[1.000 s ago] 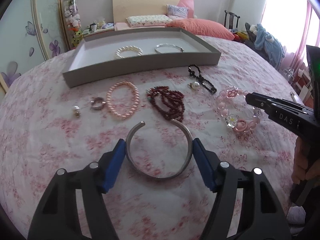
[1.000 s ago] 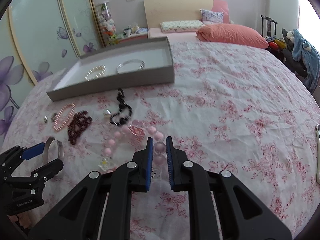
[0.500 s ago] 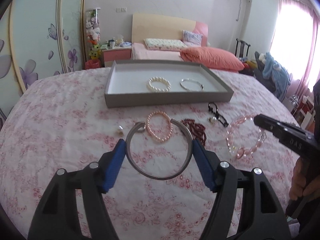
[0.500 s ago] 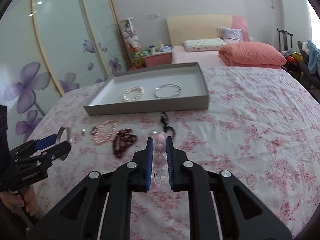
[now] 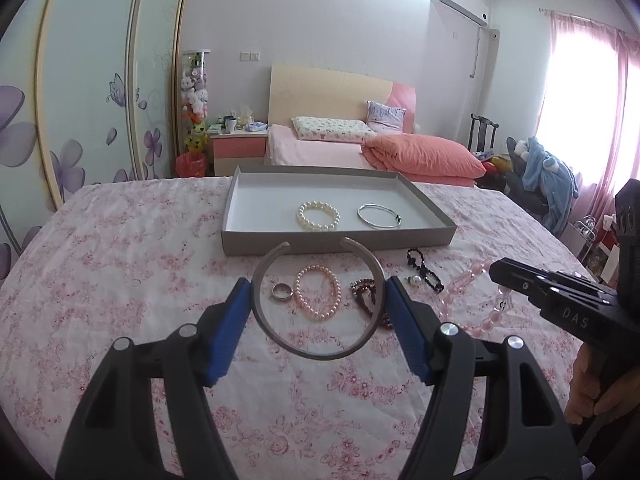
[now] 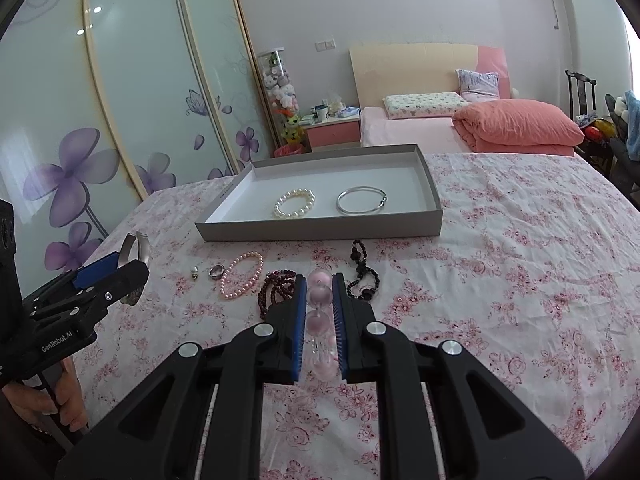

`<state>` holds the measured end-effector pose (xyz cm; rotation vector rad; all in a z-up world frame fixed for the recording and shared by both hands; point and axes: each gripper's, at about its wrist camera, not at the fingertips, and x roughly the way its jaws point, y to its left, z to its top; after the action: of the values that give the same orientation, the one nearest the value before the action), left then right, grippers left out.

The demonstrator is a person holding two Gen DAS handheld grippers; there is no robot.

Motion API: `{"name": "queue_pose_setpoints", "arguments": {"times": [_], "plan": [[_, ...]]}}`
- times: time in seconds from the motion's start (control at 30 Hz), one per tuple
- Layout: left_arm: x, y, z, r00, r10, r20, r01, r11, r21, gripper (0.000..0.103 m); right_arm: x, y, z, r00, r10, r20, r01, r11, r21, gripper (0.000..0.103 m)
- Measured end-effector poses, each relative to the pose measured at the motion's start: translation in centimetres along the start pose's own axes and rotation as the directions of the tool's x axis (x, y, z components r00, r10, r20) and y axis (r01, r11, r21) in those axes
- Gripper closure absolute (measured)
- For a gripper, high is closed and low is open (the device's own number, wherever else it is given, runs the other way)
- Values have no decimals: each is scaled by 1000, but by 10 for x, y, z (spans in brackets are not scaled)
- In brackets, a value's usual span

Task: Organize jewelry
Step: 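Carry the silver cuff and pink bead bracelet into the grey tray and release both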

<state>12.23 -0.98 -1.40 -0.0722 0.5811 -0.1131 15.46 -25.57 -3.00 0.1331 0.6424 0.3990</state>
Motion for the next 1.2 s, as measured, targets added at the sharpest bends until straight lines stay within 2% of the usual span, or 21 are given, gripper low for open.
{"name": "queue_pose_setpoints", "arguments": {"times": [0.7, 1.2], "plan": [[-10, -3, 5, 996, 45, 77, -46, 999, 12, 37, -19, 9, 13, 995, -7, 99, 9, 1000, -20, 89], [-15, -12, 15, 987, 86, 136, -92, 995, 42, 37, -31, 25, 25, 979, -36, 203, 54, 995, -83, 89]]}}
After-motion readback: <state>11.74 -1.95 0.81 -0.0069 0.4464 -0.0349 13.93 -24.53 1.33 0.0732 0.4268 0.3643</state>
